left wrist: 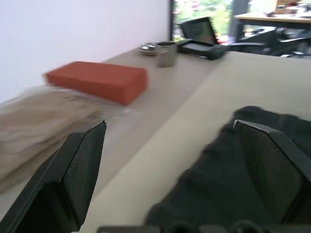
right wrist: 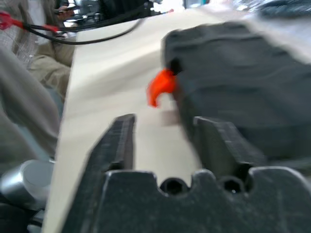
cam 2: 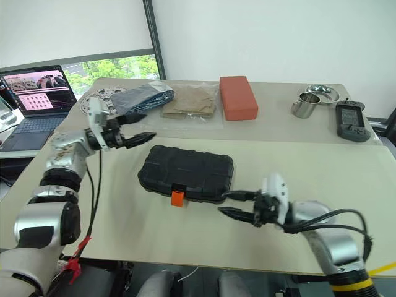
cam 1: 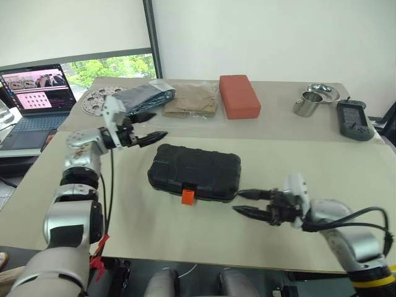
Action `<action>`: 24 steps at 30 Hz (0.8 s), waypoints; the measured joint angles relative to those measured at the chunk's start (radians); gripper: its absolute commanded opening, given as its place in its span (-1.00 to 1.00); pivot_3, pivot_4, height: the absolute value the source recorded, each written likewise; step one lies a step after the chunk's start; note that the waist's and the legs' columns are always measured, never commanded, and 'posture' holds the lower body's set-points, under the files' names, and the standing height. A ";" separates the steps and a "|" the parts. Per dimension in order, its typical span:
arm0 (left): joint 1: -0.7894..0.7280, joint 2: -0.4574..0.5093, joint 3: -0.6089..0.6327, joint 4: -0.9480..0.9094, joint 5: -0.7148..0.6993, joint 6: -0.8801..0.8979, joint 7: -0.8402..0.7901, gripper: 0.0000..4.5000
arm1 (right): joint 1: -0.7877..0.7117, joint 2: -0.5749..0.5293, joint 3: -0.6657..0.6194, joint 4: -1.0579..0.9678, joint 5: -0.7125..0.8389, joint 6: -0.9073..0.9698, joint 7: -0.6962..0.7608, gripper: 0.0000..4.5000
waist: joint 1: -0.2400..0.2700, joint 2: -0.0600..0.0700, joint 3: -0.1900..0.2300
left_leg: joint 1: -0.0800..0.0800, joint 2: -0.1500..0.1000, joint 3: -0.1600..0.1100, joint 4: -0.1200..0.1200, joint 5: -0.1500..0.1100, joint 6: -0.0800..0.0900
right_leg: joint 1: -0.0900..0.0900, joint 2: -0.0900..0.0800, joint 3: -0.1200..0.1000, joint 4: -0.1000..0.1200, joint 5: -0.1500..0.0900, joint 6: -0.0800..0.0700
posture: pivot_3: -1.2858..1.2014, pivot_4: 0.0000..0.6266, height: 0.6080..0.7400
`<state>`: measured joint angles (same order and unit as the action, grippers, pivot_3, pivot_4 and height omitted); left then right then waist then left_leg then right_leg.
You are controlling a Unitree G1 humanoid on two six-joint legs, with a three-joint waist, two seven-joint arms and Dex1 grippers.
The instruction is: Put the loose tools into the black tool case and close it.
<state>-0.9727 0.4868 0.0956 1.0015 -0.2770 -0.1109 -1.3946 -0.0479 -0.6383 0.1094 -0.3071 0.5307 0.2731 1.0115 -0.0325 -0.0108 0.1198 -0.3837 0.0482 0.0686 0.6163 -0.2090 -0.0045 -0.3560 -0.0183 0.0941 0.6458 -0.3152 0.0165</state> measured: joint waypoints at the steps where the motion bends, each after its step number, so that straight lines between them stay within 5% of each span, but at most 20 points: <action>1: 0.000 -0.015 -0.020 -0.004 0.011 -0.001 -0.013 1.00 | -0.003 0.017 0.029 0.002 -0.023 0.004 -0.018 -0.62 | 0.000 0.000 0.000 | -0.001 0.000 -0.001 0.000 0.000 0.000 | 0.000 0.000 0.000 0.000 0.000 0.001 | 0.03 -0.52 1.00; 4: 0.000 -0.048 -0.069 -0.002 0.054 -0.018 -0.033 1.00 | -0.028 0.074 0.082 0.037 -0.091 0.010 -0.067 -0.98 | -0.001 0.000 0.000 | -0.002 0.000 -0.002 0.000 0.000 0.000 | -0.001 0.001 0.002 0.000 0.000 0.001 | 0.03 -0.52 1.00; 24: -0.010 -0.064 -0.115 0.099 0.156 -0.044 -0.049 1.00 | -0.351 0.256 -0.057 0.615 -0.367 -0.257 -0.425 -0.98 | -0.009 0.000 0.000 | -0.002 0.001 -0.007 0.000 0.002 0.002 | 0.000 0.007 0.004 0.002 0.001 -0.001 | 0.03 -0.52 1.00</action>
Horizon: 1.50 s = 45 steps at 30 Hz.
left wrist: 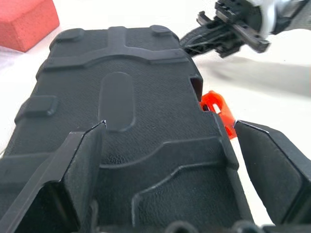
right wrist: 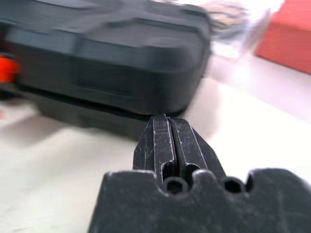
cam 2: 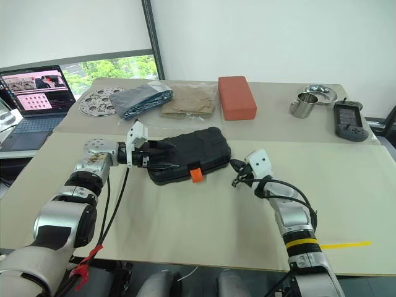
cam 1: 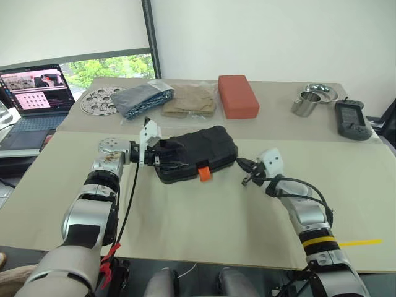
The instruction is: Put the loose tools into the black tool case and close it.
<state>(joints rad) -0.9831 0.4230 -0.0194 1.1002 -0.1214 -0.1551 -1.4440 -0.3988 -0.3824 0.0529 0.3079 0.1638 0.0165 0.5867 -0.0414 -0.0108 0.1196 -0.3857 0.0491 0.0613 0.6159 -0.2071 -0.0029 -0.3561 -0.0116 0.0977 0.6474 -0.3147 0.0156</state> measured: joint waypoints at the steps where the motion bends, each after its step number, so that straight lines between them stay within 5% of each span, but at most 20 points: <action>1: 0.000 -0.001 0.000 -0.002 0.001 0.001 0.002 1.00 | 0.012 -0.001 -0.001 -0.017 0.010 0.006 0.017 -0.98 | 0.000 0.000 0.000 | 0.000 0.000 0.000 0.000 0.000 0.000 | 0.000 0.000 0.000 0.000 0.000 0.000 | 0.03 -0.52 1.00; 3: 0.001 -0.003 0.000 -0.003 0.002 0.002 0.009 1.00 | 0.055 -0.006 0.011 -0.096 0.035 0.041 0.068 -0.98 | 0.000 0.000 0.000 | -0.001 0.000 -0.001 0.000 0.000 0.000 | 0.000 0.001 0.000 0.000 0.000 0.000 | 0.03 -0.52 1.00; 6: 0.002 -0.009 0.000 -0.006 0.004 0.003 0.021 1.00 | 0.103 -0.020 0.022 -0.235 0.071 0.143 0.104 -0.65 | 0.001 0.001 -0.001 | -0.001 0.000 -0.002 0.000 0.000 0.000 | 0.001 0.000 0.001 0.000 0.000 0.000 | 0.03 -0.52 1.00; 12: 0.020 -0.011 0.007 -0.012 0.003 0.007 0.046 1.00 | 0.242 0.005 0.105 -0.636 0.116 0.493 0.000 0.24 | 0.005 0.001 -0.001 | -0.002 0.000 -0.004 0.000 0.000 0.000 | 0.001 0.001 0.000 -0.001 0.000 0.000 | 0.03 -0.52 1.00; 24: 0.020 -0.035 0.018 -0.013 0.003 0.011 0.081 1.00 | 0.186 0.204 0.176 -0.667 0.006 0.710 -0.308 0.24 | 0.021 0.001 -0.002 | -0.004 -0.001 -0.005 0.001 0.001 0.000 | -0.001 0.001 0.000 -0.001 -0.001 0.002 | 0.03 -0.52 1.00; 43: 0.019 -0.054 0.018 -0.003 0.007 0.002 0.111 1.00 | 0.167 0.237 0.204 -0.633 -0.026 0.757 -0.338 0.24 | 0.028 0.001 -0.002 | -0.005 -0.001 -0.006 0.001 0.001 0.000 | 0.000 0.001 0.000 -0.002 -0.002 0.004 | 0.03 -0.52 1.00; 45: 0.019 -0.054 0.017 -0.003 0.010 0.000 0.111 1.00 | 0.167 0.245 0.202 -0.626 -0.026 0.757 -0.345 0.06 | 0.029 0.001 -0.002 | -0.005 -0.001 -0.007 0.001 0.001 0.000 | 0.000 0.001 0.000 -0.002 -0.002 0.004 | 0.03 -0.52 1.00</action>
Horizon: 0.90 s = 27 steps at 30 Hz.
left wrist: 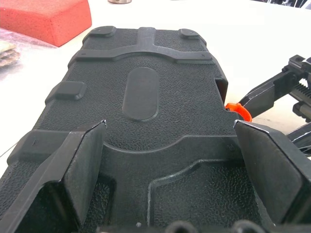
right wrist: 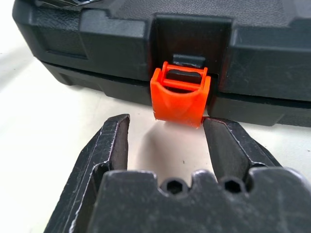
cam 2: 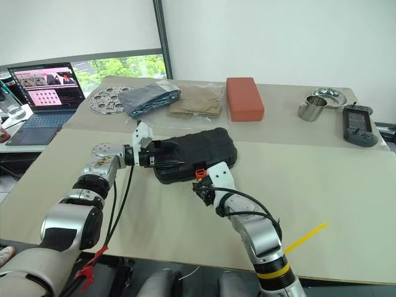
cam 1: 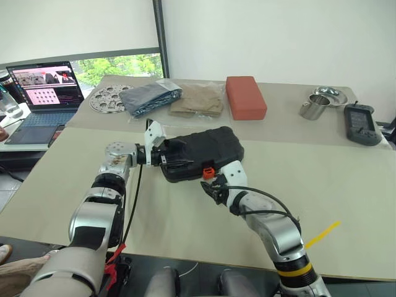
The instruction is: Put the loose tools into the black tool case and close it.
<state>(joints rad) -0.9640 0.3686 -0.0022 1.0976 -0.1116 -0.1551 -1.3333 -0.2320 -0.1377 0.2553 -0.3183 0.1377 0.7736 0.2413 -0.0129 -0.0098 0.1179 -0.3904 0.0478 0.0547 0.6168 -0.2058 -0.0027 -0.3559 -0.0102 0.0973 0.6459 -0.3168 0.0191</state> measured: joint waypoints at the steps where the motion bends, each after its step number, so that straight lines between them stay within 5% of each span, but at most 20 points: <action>1: 0.000 0.000 -0.001 0.000 0.003 -0.002 0.000 1.00 | 0.000 0.004 -0.002 0.002 0.000 0.000 -0.005 -0.04 | 0.000 0.000 0.000 | 0.000 0.000 0.000 0.000 0.000 0.000 | 0.000 0.000 0.000 0.000 0.000 0.000 | 0.03 -0.52 1.00; 7: -0.005 0.006 -0.018 0.003 0.031 -0.019 0.012 1.00 | -0.006 0.004 -0.026 0.008 -0.010 0.000 -0.009 -0.96 | -0.002 0.000 -0.001 | 0.000 0.000 0.000 0.000 0.000 0.000 | 0.000 0.000 0.000 0.000 0.000 0.000 | 0.03 -0.52 1.00; 17: -0.018 0.002 -0.023 0.020 0.051 -0.024 0.044 1.00 | -0.011 0.008 -0.023 0.015 -0.014 0.001 -0.005 -0.99 | -0.002 0.000 -0.002 | 0.001 0.000 0.000 0.000 0.001 0.002 | 0.001 0.000 0.000 0.000 -0.001 0.002 | 0.03 -0.52 1.00; 27: -0.020 -0.002 -0.023 0.032 0.053 -0.038 0.052 1.00 | -0.021 -0.001 0.008 0.006 -0.019 0.034 0.004 0.58 | -0.001 -0.001 -0.005 | 0.001 0.000 -0.001 0.000 0.001 0.002 | 0.001 0.000 0.000 0.000 -0.002 0.003 | 0.03 -0.52 1.00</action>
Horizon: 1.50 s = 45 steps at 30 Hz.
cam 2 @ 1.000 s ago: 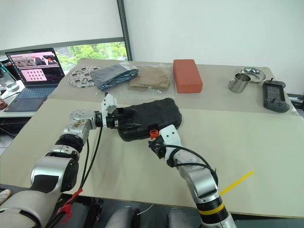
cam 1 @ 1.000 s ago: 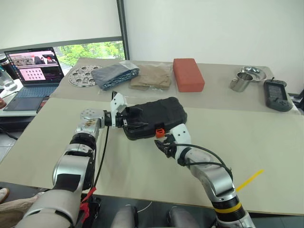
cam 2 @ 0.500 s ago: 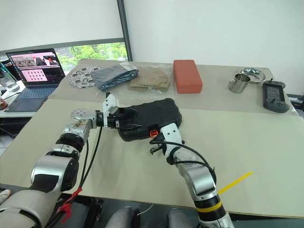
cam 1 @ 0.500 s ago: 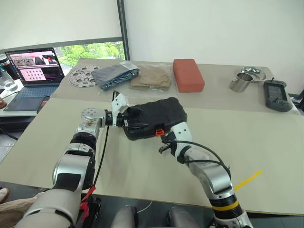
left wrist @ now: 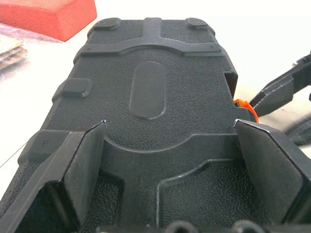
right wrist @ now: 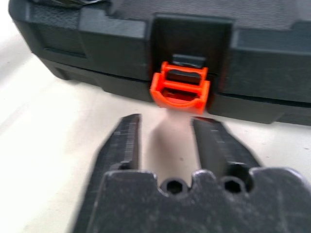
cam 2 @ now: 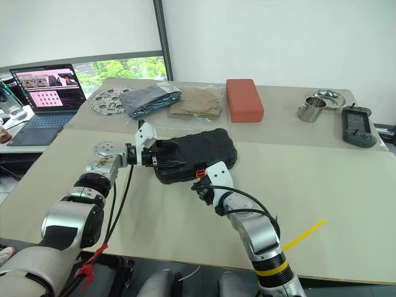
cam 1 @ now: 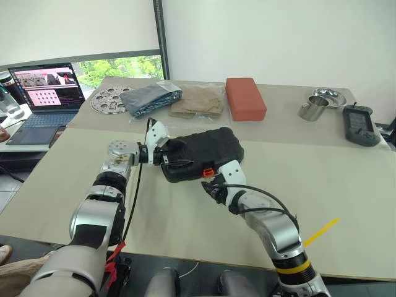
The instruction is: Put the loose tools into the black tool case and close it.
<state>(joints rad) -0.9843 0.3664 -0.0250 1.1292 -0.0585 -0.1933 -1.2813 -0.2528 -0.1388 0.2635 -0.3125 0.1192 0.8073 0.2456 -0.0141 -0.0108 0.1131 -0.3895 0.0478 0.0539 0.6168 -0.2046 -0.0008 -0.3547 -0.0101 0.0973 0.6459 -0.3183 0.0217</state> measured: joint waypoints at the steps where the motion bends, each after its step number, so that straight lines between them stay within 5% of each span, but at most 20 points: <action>1: 0.000 0.000 0.000 0.000 0.000 0.000 0.000 1.00 | 0.000 0.001 0.000 0.000 -0.001 0.000 -0.004 0.72 | 0.000 0.000 0.000 | 0.000 0.000 0.000 0.000 0.000 0.000 | 0.000 0.000 0.000 0.000 0.000 0.000 | 0.03 -0.52 1.00; 3: 0.000 0.000 0.000 0.001 0.000 -0.001 0.000 1.00 | -0.002 0.009 -0.003 0.001 -0.005 0.000 -0.013 0.99 | 0.000 0.000 0.000 | 0.000 0.000 0.000 0.000 0.000 0.000 | 0.000 0.000 0.000 0.000 0.000 0.000 | 0.03 -0.52 1.00; 11: -0.004 0.001 0.000 0.002 0.009 -0.001 0.001 1.00 | -0.013 0.045 -0.013 0.023 -0.010 0.000 -0.035 0.99 | -0.001 -0.001 -0.001 | 0.000 0.000 0.000 0.000 0.000 0.000 | 0.000 0.000 0.000 0.000 0.000 0.000 | 0.03 -0.52 1.00; 20: -0.004 0.001 0.000 0.002 0.010 -0.003 0.002 1.00 | -0.028 0.064 -0.038 0.046 -0.018 0.000 -0.051 -0.42 | -0.001 -0.001 -0.001 | 0.000 0.000 -0.001 0.000 0.000 0.000 | 0.000 0.000 0.000 0.000 0.000 0.000 | 0.03 -0.52 1.00; 45: -0.004 -0.005 0.000 0.003 0.011 -0.005 0.002 1.00 | -0.003 0.077 -0.037 -0.062 -0.020 0.099 -0.095 -0.44 | 0.000 -0.001 -0.001 | -0.002 0.000 -0.002 0.000 0.000 0.000 | 0.000 0.000 0.000 -0.002 0.000 0.001 | 0.03 -0.52 1.00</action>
<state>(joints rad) -0.9886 0.3613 -0.0251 1.1322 -0.0477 -0.1987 -1.2794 -0.2562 -0.0622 0.2264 -0.3749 0.0995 0.9065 0.1510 -0.0141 -0.0120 0.1125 -0.3911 0.0481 0.0516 0.6164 -0.2046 -0.0007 -0.3552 -0.0104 0.0974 0.6440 -0.3188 0.0223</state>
